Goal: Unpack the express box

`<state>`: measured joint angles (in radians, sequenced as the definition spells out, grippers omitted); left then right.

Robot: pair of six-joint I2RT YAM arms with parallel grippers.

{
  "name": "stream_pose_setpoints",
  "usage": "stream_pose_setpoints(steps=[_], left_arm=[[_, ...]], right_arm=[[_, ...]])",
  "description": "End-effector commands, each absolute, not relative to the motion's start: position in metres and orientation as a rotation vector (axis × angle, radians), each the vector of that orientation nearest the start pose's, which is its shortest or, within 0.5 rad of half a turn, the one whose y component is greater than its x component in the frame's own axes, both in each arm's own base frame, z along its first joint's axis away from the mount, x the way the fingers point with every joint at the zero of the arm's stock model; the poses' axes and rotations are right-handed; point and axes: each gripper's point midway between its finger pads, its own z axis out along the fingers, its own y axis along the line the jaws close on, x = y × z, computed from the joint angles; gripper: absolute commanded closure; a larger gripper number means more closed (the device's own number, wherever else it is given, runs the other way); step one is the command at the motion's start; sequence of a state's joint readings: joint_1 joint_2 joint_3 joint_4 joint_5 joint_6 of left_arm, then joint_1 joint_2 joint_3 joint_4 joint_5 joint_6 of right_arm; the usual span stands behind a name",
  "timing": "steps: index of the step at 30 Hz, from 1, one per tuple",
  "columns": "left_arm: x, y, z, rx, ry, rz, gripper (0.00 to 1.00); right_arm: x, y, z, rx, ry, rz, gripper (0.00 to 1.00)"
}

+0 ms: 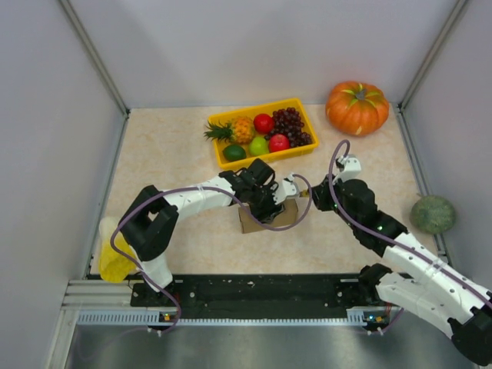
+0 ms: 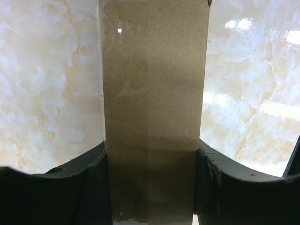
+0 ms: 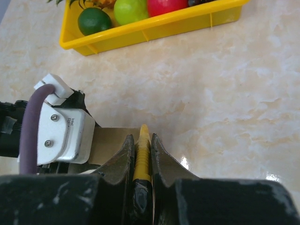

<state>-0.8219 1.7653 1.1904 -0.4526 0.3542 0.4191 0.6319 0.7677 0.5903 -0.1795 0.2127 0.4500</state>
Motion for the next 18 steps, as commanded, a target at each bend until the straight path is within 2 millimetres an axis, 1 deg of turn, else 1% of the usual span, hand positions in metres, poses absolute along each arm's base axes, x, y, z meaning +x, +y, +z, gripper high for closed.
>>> stream_pose_setpoints(steps=[1, 5, 8, 17, 18], left_arm=[[0.230, -0.295, 0.018, 1.693, 2.202, -0.468, 0.84], [0.231, -0.296, 0.018, 1.693, 2.203, -0.465, 0.84], [0.231, -0.296, 0.017, 1.693, 2.202, -0.467, 0.84], [0.229, -0.295, 0.014, 1.699, 2.212, -0.468, 0.84], [0.229, -0.295, 0.014, 1.699, 2.212, -0.468, 0.84]], right_arm=[[0.268, 0.175, 0.211, 0.003, 1.903, 0.571, 1.00], [0.269, 0.182, 0.203, -0.009, 1.929, 0.586, 1.00], [0.269, 0.183, 0.199, -0.011, 1.936, 0.591, 1.00], [0.272, 0.183, 0.202, 0.002, 1.922, 0.595, 1.00], [0.272, 0.183, 0.200, 0.002, 1.928, 0.592, 1.00]])
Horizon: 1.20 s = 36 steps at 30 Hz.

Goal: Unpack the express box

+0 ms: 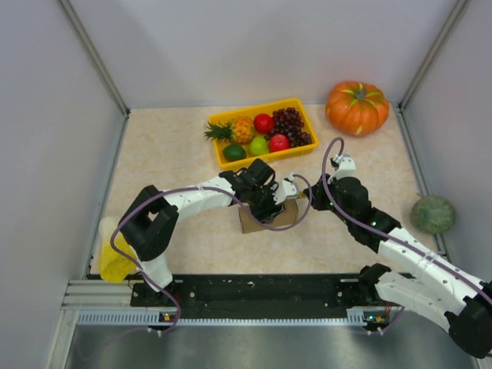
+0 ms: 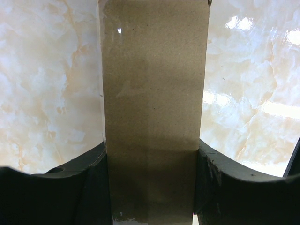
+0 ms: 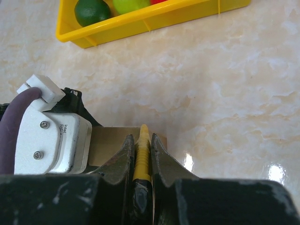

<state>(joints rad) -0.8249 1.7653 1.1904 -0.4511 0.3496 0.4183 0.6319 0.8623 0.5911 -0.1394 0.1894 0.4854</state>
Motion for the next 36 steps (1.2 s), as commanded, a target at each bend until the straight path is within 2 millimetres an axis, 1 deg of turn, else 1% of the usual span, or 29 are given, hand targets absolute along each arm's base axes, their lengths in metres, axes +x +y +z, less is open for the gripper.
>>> stream_pose_setpoints(steps=[1, 13, 16, 19, 26, 29, 30, 32, 33, 36], left_arm=[[0.230, -0.295, 0.014, 1.698, 2.211, -0.466, 0.83], [0.229, -0.294, 0.014, 1.698, 2.213, -0.463, 0.84], [0.230, -0.295, 0.014, 1.697, 2.211, -0.461, 0.84], [0.231, -0.295, 0.015, 1.694, 2.211, -0.461, 0.84], [0.230, -0.294, 0.014, 1.691, 2.217, -0.456, 0.84], [0.231, -0.293, 0.013, 1.688, 2.219, -0.446, 0.85], [0.232, -0.294, 0.013, 1.686, 2.221, -0.444, 0.85], [0.233, -0.294, 0.012, 1.674, 2.229, -0.436, 0.85], [0.234, -0.293, 0.012, 1.668, 2.234, -0.430, 0.85], [0.237, -0.293, 0.011, 1.658, 2.244, -0.417, 0.86]], right_arm=[[0.272, 0.183, 0.198, 0.000, 1.935, 0.588, 1.00], [0.273, 0.185, 0.192, 0.001, 1.947, 0.591, 1.00], [0.273, 0.185, 0.187, -0.004, 1.961, 0.581, 1.00], [0.273, 0.183, 0.179, -0.008, 1.978, 0.560, 1.00], [0.271, 0.178, 0.172, -0.026, 1.986, 0.526, 1.00], [0.269, 0.175, 0.169, -0.062, 1.986, 0.501, 1.00], [0.267, 0.173, 0.164, -0.088, 1.994, 0.482, 1.00], [0.264, 0.171, 0.160, -0.104, 1.998, 0.474, 1.00], [0.262, 0.170, 0.154, -0.119, 2.013, 0.467, 1.00], [0.254, 0.172, 0.145, -0.126, 2.033, 0.499, 1.00]])
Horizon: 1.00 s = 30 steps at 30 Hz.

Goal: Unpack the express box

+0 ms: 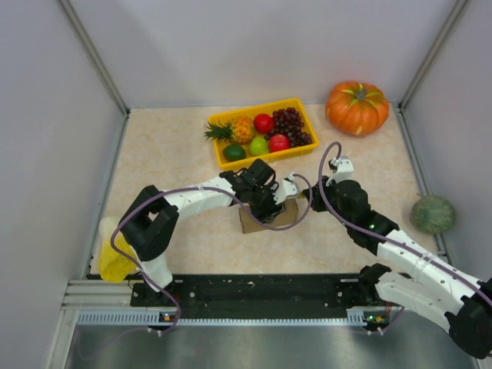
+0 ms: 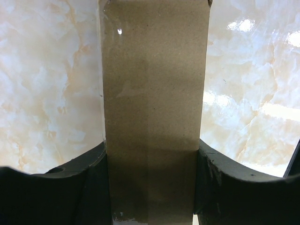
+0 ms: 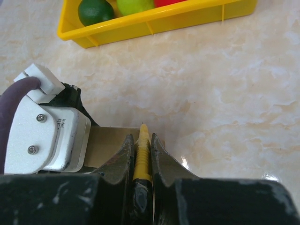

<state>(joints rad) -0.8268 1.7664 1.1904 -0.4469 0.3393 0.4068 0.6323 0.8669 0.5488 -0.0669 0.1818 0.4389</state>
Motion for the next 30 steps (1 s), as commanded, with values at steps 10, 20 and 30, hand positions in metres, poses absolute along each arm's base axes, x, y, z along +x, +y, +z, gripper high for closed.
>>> stream_pose_setpoints(steps=[10, 20, 30], left_arm=[[0.244, -0.291, 0.007, 1.619, 2.279, -0.359, 0.87], [0.248, -0.287, 0.005, 1.596, 2.298, -0.327, 0.88], [0.254, -0.285, 0.002, 1.575, 2.313, -0.293, 0.88]], right_arm=[[0.232, 0.188, 0.120, -0.104, 2.132, 0.599, 1.00], [0.217, 0.177, 0.123, -0.130, 2.169, 0.566, 1.00], [0.209, 0.177, 0.119, -0.154, 2.196, 0.586, 1.00]])
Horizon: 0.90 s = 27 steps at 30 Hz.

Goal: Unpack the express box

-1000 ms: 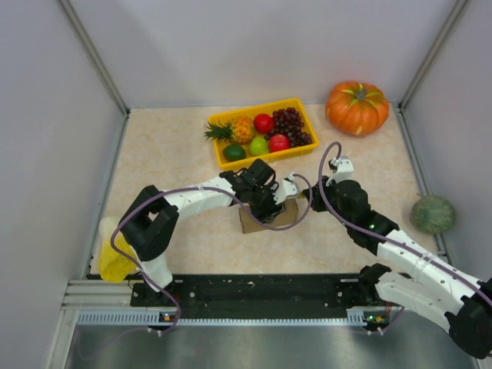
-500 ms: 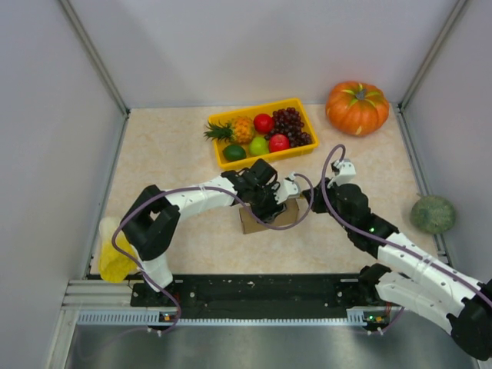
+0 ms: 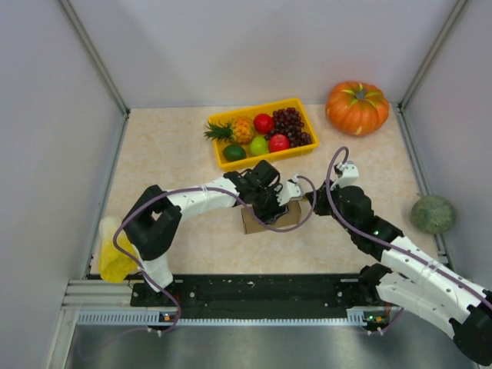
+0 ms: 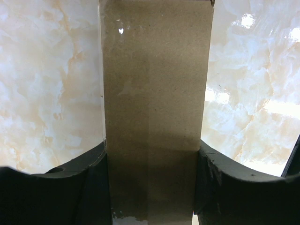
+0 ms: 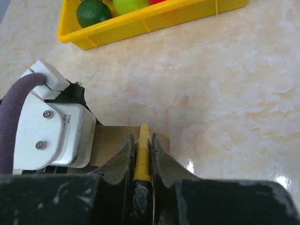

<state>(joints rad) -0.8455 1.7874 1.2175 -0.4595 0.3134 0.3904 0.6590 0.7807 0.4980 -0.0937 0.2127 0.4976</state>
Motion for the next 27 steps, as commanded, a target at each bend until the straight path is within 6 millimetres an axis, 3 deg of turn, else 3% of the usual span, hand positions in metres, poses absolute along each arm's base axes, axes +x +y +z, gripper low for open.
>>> stream_pose_setpoints(steps=[1, 20, 27], left_arm=[[0.2541, -0.2843, -0.0006, 1.577, 2.319, -0.288, 0.88], [0.2545, -0.2817, -0.0069, 1.570, 2.371, -0.296, 0.92], [0.2537, -0.2830, -0.0072, 1.572, 2.373, -0.302, 0.92]], right_arm=[[0.2080, 0.1773, 0.1183, -0.156, 2.197, 0.591, 1.00], [0.2002, 0.1740, 0.1144, -0.125, 2.210, 0.614, 1.00], [0.1999, 0.1748, 0.1212, -0.116, 2.187, 0.636, 1.00]])
